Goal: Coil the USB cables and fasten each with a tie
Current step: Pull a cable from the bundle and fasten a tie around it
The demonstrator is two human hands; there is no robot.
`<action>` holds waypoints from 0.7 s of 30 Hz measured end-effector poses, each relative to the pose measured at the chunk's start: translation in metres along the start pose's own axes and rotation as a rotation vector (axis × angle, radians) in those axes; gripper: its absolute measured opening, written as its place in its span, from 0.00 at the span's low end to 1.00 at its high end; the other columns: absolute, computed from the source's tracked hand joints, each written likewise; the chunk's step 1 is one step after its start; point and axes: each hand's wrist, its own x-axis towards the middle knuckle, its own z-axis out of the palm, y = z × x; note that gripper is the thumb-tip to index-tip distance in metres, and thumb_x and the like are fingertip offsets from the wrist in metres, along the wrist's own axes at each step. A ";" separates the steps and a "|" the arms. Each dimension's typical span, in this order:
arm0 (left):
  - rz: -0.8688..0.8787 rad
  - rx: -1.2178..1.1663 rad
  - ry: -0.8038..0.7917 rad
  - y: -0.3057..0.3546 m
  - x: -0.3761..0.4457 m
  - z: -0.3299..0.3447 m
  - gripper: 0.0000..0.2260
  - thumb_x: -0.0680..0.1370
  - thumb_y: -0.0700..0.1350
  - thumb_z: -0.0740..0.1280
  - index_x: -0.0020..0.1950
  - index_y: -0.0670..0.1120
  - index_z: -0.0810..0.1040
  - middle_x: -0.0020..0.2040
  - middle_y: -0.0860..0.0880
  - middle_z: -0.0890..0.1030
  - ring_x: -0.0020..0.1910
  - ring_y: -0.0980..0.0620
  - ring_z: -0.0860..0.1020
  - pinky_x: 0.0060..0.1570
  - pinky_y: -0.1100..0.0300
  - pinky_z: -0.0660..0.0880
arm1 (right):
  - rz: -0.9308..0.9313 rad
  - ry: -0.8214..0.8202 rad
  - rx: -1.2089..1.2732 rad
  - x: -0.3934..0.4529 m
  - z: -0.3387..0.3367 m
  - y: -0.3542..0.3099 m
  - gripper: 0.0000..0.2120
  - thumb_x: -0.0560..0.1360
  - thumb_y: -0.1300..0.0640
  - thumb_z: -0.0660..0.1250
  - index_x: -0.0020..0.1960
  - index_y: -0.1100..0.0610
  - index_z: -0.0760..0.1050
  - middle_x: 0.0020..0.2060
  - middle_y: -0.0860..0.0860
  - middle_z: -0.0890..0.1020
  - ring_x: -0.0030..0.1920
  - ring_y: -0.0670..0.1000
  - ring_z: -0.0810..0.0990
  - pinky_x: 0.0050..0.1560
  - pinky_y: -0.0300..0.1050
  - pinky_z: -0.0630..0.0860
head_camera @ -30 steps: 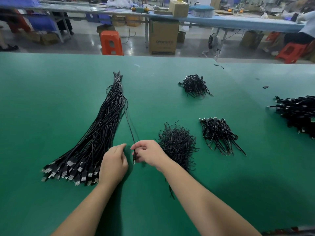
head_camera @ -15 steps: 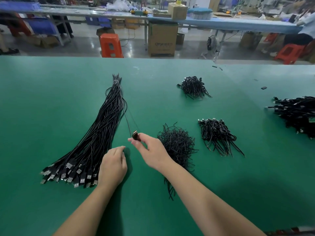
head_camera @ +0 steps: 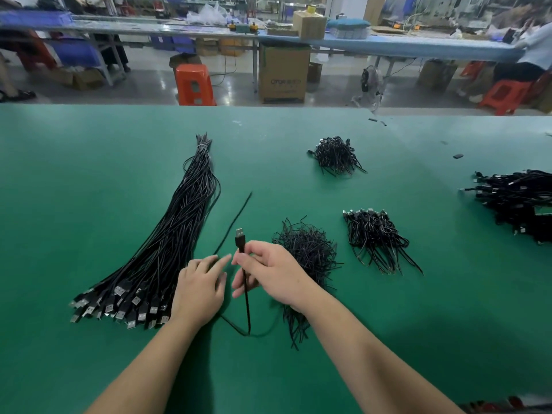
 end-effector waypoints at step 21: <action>-0.238 -0.978 -0.258 0.074 0.045 -0.122 0.17 0.84 0.57 0.57 0.64 0.52 0.80 0.57 0.56 0.83 0.59 0.58 0.80 0.58 0.56 0.75 | -0.047 0.240 0.318 0.003 -0.034 -0.015 0.09 0.81 0.61 0.65 0.49 0.55 0.85 0.36 0.47 0.83 0.31 0.44 0.72 0.37 0.36 0.73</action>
